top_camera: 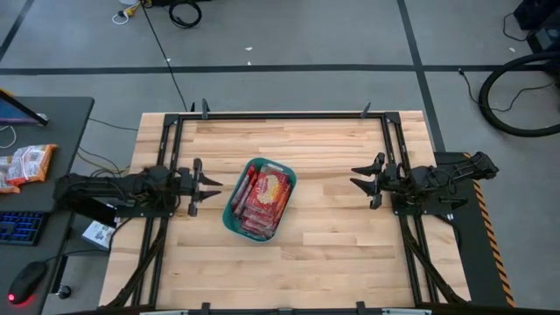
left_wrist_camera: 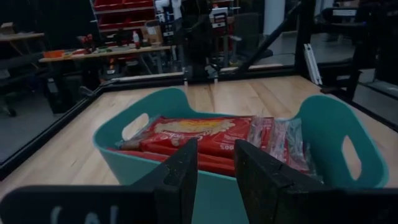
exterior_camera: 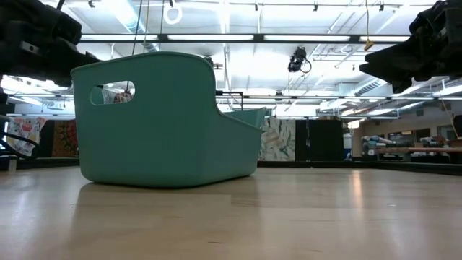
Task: Sort popcorn bags into baskets
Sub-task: Return to Home Position
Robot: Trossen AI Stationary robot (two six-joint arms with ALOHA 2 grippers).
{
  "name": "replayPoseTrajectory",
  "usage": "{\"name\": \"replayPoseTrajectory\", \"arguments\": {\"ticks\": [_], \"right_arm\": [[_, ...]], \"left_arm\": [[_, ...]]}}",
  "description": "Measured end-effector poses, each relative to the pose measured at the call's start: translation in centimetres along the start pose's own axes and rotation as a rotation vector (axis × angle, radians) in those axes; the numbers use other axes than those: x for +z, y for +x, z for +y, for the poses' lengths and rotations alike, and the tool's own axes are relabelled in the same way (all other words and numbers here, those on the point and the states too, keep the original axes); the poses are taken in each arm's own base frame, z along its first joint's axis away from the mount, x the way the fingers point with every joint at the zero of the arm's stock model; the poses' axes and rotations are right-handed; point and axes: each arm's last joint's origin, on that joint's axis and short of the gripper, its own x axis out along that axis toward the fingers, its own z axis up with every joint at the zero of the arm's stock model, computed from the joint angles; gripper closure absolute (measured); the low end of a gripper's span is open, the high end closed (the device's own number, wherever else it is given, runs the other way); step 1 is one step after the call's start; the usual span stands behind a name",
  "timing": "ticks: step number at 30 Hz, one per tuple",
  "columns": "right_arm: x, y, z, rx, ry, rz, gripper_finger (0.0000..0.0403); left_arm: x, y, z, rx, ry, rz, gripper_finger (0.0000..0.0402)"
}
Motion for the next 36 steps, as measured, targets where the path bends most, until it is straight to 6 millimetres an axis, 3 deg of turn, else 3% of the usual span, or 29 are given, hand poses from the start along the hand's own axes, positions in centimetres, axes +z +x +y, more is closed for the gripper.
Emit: {"name": "replayPoseTrajectory", "arguments": {"ticks": [11,36], "right_arm": [[0.00,0.00,0.00,-0.001,0.000,0.000,0.0233],[0.00,0.00,0.00,-0.001,0.000,0.000,0.0231]], "left_arm": [[0.05,0.00,0.04,0.012,-0.123,-0.005,0.0292],[0.07,0.00,0.04,0.013,-0.124,-0.008,0.0292]]}}
